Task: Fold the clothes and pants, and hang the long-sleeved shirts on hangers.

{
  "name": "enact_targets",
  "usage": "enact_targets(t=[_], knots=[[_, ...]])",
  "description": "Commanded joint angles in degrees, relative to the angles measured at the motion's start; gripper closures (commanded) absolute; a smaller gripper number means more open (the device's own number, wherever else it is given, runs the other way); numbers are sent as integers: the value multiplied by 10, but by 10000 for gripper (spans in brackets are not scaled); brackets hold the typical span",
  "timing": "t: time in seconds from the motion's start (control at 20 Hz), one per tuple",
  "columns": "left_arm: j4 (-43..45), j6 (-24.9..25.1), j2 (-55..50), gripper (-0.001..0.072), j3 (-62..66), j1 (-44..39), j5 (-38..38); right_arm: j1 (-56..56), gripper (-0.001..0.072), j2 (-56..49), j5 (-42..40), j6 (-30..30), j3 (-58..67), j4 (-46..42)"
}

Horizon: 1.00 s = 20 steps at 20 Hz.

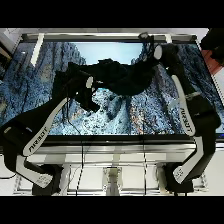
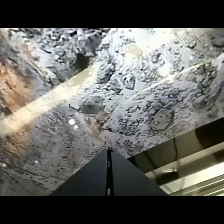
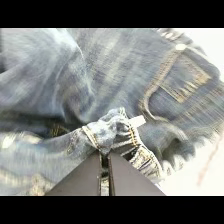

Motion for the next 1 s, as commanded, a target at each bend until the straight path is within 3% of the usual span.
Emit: enact_targets(t=[0.0, 0.2, 0.35, 0.4, 0.5, 0.55, 0.8, 0.95], knots=[[2, 63, 3, 683, 0, 15, 2, -17, 691, 72, 108, -9, 8, -23], [1, 66, 45, 680, 0, 75, 52, -80, 691, 183, 190, 6, -61, -24], [-19, 115, 102, 675, 0, 140, 97, -135, 691, 286, 195, 33, -146, -25], [-40, 147, 118, 633, 1, 161, 109, -156, 691, 318, 197, 43, -177, -25], [-69, 168, 145, 375, 1, 199, 136, -197, 691, 377, 198, 56, -249, -28], [-71, 176, 151, 312, 2, 211, 146, -217, 691, 401, 198, 57, -285, -28], [-159, 309, 145, 293, 2, 227, 168, -330, 691, 477, 175, 57, -470, -43], [-223, 339, 132, 293, 2, 227, 227, -402, 690, 486, 140, 53, -545, -62]])
